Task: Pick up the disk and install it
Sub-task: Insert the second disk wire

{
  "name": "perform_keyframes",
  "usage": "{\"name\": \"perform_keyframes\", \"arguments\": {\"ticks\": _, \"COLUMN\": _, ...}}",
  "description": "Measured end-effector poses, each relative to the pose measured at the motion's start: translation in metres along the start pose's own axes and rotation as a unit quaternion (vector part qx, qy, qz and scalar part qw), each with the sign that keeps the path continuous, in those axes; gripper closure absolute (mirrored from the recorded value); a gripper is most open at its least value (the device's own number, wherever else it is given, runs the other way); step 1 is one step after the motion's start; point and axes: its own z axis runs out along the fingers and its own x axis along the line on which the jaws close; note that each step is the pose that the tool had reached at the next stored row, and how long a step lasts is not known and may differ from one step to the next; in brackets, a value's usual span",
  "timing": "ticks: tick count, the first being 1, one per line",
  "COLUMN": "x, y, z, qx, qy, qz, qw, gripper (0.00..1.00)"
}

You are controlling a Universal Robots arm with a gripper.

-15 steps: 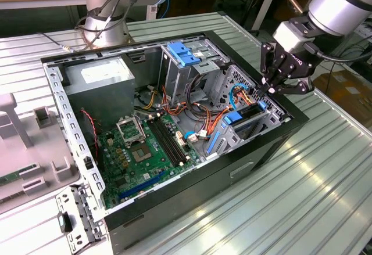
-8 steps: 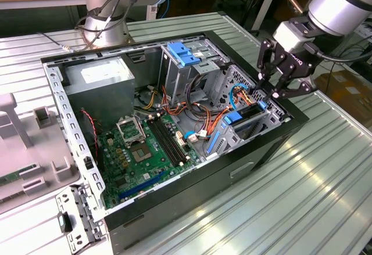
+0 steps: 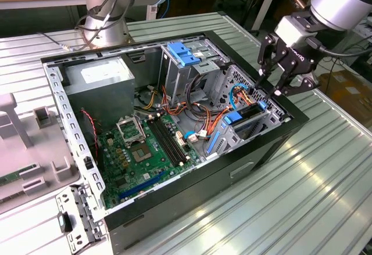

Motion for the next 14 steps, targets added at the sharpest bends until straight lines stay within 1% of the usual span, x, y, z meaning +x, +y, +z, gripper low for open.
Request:
{"name": "perform_keyframes", "arguments": {"ticks": 3, "x": -0.0014, "y": 0.0018, "z": 0.0001, "qx": 0.0000, "qy": 0.0000, "qz": 0.000, "qw": 1.00000, "gripper": 0.58}}
{"name": "perform_keyframes", "arguments": {"ticks": 5, "x": -0.0022, "y": 0.0054, "z": 0.0002, "qx": 0.0000, "qy": -0.0001, "qz": 0.000, "qw": 1.00000, "gripper": 0.58}}
{"name": "perform_keyframes", "arguments": {"ticks": 6, "x": -0.0023, "y": 0.0088, "z": 0.0003, "qx": 0.0000, "qy": -0.0009, "qz": 0.000, "qw": 1.00000, "gripper": 0.58}}
{"name": "perform_keyframes", "arguments": {"ticks": 7, "x": -0.0021, "y": 0.0138, "z": 0.0005, "qx": -0.0001, "qy": -0.0033, "qz": 0.000, "qw": 0.99999, "gripper": 0.58}}
{"name": "perform_keyframes", "arguments": {"ticks": 8, "x": -0.0020, "y": 0.0170, "z": 0.0009, "qx": -0.0001, "qy": -0.0054, "qz": 0.000, "qw": 0.99999, "gripper": 0.58}}
{"name": "perform_keyframes", "arguments": {"ticks": 10, "x": -0.0019, "y": 0.0187, "z": 0.0018, "qx": -0.0002, "qy": -0.0071, "qz": 0.000, "qw": 0.99997, "gripper": 0.58}}
{"name": "perform_keyframes", "arguments": {"ticks": 11, "x": -0.0017, "y": 0.0196, "z": 0.0033, "qx": -0.0002, "qy": -0.0079, "qz": 0.000, "qw": 0.99997, "gripper": 0.58}}
{"name": "perform_keyframes", "arguments": {"ticks": 13, "x": -0.0012, "y": 0.0219, "z": 0.0064, "qx": -0.0002, "qy": -0.0084, "qz": 0.000, "qw": 0.99996, "gripper": 0.58}}
{"name": "perform_keyframes", "arguments": {"ticks": 14, "x": -0.0010, "y": 0.0221, "z": 0.0069, "qx": -0.0002, "qy": -0.0084, "qz": 0.000, "qw": 0.99997, "gripper": 0.58}}
